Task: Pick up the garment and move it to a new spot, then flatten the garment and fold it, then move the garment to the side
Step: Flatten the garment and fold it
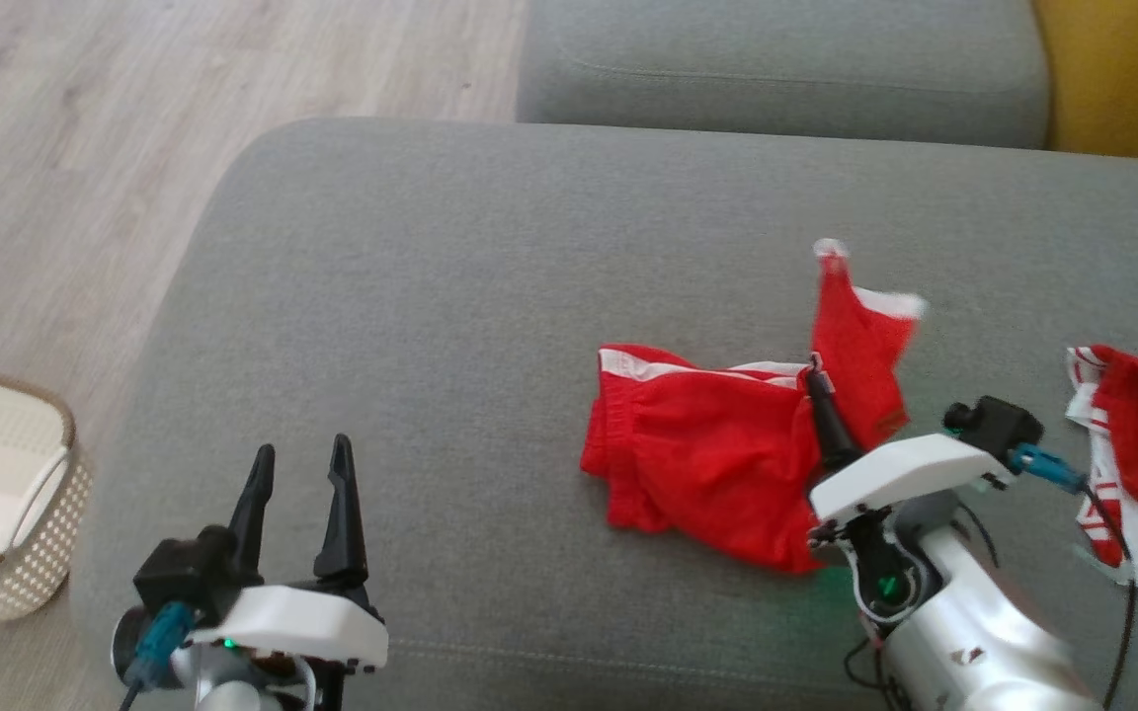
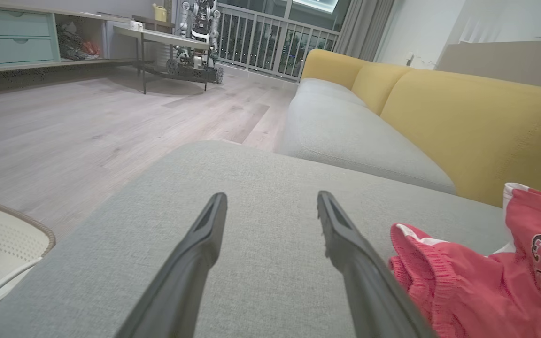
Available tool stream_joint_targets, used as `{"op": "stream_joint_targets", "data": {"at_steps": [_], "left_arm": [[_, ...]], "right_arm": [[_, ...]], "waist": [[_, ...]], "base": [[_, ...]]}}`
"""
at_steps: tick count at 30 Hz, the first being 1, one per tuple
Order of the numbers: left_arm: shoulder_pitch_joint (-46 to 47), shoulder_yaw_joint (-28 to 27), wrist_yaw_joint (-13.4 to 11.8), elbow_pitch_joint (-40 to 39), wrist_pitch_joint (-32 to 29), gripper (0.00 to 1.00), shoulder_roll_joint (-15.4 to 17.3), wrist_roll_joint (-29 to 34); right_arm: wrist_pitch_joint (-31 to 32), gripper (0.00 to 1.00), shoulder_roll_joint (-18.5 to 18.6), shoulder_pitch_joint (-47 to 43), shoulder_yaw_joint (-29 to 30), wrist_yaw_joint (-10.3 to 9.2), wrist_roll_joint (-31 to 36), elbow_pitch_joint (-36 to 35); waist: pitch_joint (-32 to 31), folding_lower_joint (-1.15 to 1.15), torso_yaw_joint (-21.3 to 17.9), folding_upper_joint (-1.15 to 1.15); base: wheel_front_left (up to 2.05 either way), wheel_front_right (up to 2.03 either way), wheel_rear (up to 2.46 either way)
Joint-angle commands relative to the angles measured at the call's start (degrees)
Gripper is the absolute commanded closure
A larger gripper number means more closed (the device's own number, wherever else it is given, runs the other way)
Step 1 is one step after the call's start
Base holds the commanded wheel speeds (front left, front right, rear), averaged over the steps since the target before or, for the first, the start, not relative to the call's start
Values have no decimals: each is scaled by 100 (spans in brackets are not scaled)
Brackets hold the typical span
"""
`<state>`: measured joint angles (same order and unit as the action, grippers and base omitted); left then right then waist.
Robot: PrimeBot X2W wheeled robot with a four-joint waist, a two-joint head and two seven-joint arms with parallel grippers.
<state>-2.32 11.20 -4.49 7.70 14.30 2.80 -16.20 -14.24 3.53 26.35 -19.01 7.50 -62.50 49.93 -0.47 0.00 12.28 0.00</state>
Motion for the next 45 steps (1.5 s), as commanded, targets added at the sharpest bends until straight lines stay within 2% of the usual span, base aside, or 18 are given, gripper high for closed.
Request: {"op": "stream_joint_targets", "data": {"at_steps": [1, 12, 24, 25, 26, 33, 38, 45], "left_arm": [[172, -210, 17, -159, 70, 0, 8, 40], [221, -178, 20, -115, 70, 0, 8, 20], [231, -129, 14, -114, 70, 0, 8, 15], [228, -133, 11, -114, 70, 0, 8, 14], [228, -134, 10, -113, 70, 0, 8, 13], [254, -138, 12, -86, 70, 0, 8, 5], [256, -120, 3, -87, 70, 0, 8, -22], [282, -95, 4, -74, 70, 0, 8, -38]], "right_arm": [[-72, 100, -65, 17, -272, -1, 1, -296], [-75, 100, -65, -82, -897, -1, -248, -730], [-75, 100, -65, -140, -1634, -1, -344, -672], [-75, 11, -65, -120, -1640, -1, -335, -651], [-75, 0, -65, -116, -1646, -1, -383, -663], [-75, 0, -65, -87, -2158, -1, -513, -991], [-75, 0, -65, -67, -2381, -1, -306, -1141], [97, 0, -65, -37, -2680, -1, -310, -577]], "waist": [[37, 0, 110, 0], [128, 0, 399, 0], [161, 0, 545, 0], [167, 0, 548, 0], [172, 0, 554, 0], [178, 0, 585, 0], [208, 0, 630, 0], [265, 0, 698, 0]], "base": [[0, 0, 0], [0, 0, 0], [0, 0, 0], [0, 0, 0], [0, 0, 0], [0, 0, 0], [0, 0, 0], [0, 0, 0]]}}
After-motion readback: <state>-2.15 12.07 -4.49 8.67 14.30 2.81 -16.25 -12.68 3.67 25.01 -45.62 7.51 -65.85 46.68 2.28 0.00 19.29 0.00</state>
